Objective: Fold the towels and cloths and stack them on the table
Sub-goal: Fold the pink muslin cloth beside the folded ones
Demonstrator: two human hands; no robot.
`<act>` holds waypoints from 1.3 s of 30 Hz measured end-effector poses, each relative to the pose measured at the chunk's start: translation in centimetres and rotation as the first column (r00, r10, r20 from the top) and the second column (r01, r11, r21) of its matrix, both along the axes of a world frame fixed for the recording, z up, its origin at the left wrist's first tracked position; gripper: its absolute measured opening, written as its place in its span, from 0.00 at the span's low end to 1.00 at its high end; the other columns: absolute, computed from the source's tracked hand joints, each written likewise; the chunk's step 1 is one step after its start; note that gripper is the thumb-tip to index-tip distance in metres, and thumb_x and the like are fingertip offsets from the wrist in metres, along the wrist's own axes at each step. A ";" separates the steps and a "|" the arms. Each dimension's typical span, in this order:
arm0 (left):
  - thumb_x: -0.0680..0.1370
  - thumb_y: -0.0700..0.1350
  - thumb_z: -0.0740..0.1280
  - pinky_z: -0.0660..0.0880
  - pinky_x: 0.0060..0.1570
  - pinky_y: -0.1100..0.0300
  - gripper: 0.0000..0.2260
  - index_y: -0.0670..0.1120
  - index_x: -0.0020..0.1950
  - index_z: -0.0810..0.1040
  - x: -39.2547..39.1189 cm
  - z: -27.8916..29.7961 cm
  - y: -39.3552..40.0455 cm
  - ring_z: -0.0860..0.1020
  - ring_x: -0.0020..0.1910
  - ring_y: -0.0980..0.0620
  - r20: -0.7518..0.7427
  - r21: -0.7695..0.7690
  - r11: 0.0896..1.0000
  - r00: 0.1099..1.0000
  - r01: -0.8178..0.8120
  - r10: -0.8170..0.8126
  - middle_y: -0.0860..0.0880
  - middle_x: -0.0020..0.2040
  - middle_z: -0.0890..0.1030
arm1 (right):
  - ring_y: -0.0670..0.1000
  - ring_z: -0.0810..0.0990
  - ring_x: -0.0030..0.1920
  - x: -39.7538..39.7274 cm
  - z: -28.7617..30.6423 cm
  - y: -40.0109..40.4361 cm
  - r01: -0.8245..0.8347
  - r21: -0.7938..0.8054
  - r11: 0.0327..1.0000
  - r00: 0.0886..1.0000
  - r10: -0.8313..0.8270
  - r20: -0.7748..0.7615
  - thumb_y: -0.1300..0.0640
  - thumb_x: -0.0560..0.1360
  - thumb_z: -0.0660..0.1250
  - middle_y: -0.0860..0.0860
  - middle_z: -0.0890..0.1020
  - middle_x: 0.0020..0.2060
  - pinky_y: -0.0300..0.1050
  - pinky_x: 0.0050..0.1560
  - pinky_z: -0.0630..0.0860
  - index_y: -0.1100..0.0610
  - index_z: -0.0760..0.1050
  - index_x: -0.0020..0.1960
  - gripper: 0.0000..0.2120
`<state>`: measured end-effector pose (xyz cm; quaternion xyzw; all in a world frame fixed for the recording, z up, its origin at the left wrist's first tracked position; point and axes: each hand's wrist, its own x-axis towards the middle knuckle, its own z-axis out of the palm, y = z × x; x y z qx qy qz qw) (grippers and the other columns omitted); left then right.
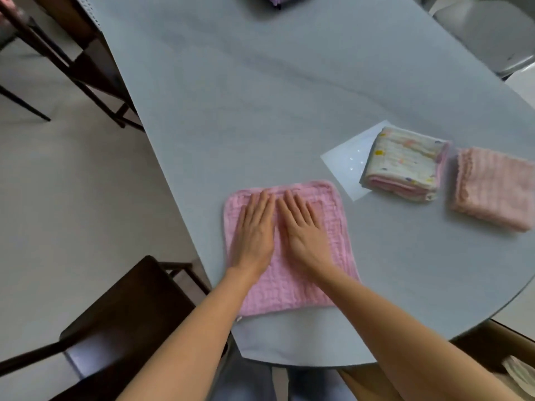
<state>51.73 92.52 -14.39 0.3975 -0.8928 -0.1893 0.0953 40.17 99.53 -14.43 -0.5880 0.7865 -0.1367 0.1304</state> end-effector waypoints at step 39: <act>0.72 0.56 0.58 0.64 0.69 0.51 0.33 0.41 0.75 0.65 8.5 2.4 9.2 0.71 0.68 0.45 0.447 0.072 0.858 0.752 0.509 -0.484 0.43 0.73 0.68 | 0.58 0.65 0.72 -1.8 2.5 14.7 -0.503 0.280 0.817 0.791 0.567 -0.232 0.47 0.76 0.56 0.57 0.67 0.72 0.51 0.76 0.43 0.61 0.63 0.74 0.30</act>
